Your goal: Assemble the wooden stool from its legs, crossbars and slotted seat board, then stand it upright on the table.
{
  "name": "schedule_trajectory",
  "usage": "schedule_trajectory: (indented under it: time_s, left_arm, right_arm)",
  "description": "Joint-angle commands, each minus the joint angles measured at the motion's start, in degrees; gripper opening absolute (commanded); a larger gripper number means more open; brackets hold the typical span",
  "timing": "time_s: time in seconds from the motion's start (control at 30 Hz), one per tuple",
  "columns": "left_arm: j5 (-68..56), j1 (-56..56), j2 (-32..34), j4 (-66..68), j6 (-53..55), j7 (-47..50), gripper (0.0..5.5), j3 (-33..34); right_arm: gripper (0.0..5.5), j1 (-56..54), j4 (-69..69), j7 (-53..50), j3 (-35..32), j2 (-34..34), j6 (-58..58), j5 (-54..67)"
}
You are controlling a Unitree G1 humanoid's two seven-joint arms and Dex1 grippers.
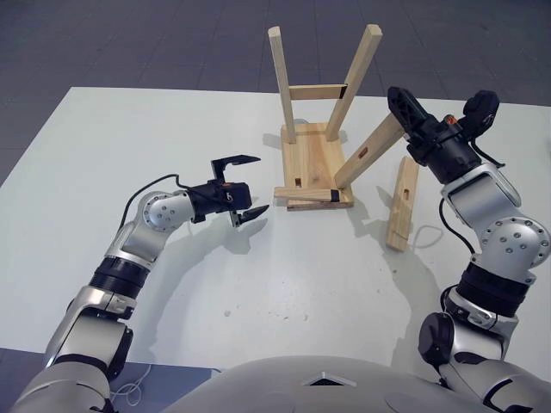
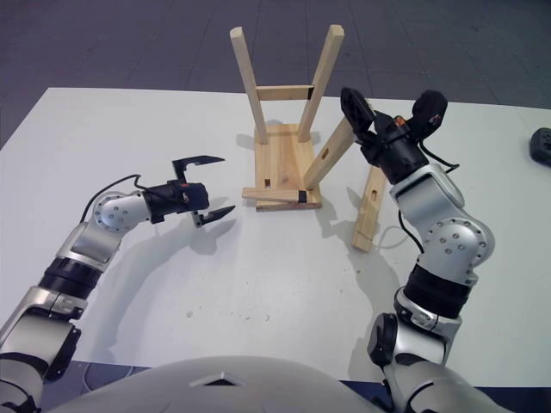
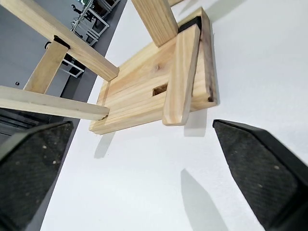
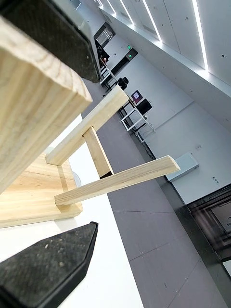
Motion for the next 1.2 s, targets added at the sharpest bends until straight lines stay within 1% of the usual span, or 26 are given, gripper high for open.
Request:
schedule_trajectory:
  time_s: [0.03, 0.17, 0.3, 0.4, 0.57, 0.73, 0.83, 0.87, 0.9, 0.93, 0.97, 1.2]
  left_arm:
    - [7.52, -3.99, -0.90, 7.75, -7.36, 1.86, 5.40, -4.03]
    - [15.83, -5.47, -0.97, 11.52, -11.58, 7.99, 5.40, -6.23]
    - [24.94, -4.95, -2.71, 12.30, -12.67, 21.59, 5.40, -6.73]
    - [28.62, -3.26, -3.50, 13.75, -13.98, 28.79, 5.40, -7.56]
    - [30.96, -3.10, -3.20, 17.84, -17.63, 34.91, 5.40, -8.95]
    - [33.53, -5.43, -4.36, 21.31, -16.57, 38.34, 5.40, -10.48]
    - [35.27, -6.68, -5.26, 21.96, -15.38, 38.86, 4.91, -12.05]
    - [35.98, -7.09, -5.46, 22.05, -15.10, 38.88, 5.09, -12.76]
    - [36.60, -7.46, -5.67, 22.15, -14.70, 39.00, 5.11, -13.35]
    - [36.99, -7.78, -5.87, 22.33, -14.31, 39.09, 4.91, -13.81]
    - [37.14, -8.05, -6.16, 22.51, -14.02, 39.20, 4.86, -14.15]
    - [36.72, -7.98, -6.82, 22.91, -12.97, 39.18, 3.67, -15.43]
  right_arm:
    - [5.38, 0.76, -0.54, -1.15, 0.58, 0.56, -0.82, -0.01]
    - [5.38, 1.01, -0.31, -1.98, 0.31, 0.57, -1.35, 0.24]
    - [5.38, 1.40, -0.28, -3.11, -0.10, 1.04, -1.91, 1.14]
    - [5.38, 1.56, -0.24, -3.63, 0.16, 1.27, -2.04, 1.57]
    - [5.38, 1.53, 0.34, -4.33, -0.12, 0.91, -2.07, 2.22]
    - [5.38, 1.72, 0.26, -4.99, 0.33, 1.07, -2.23, 2.80]
    - [5.40, 2.08, 0.01, -5.39, 0.48, 1.30, -2.31, 3.15]
    - [5.40, 2.25, -0.14, -5.52, 0.54, 1.39, -2.36, 3.30]
    - [5.40, 2.40, -0.25, -5.66, 0.60, 1.46, -2.43, 3.44]
    - [5.40, 2.52, -0.33, -5.78, 0.66, 1.52, -2.54, 3.54]
    - [5.40, 2.66, -0.40, -5.94, 0.71, 1.61, -2.69, 3.65]
    - [5.40, 3.11, 0.00, -6.27, 1.46, 1.61, -3.36, 3.94]
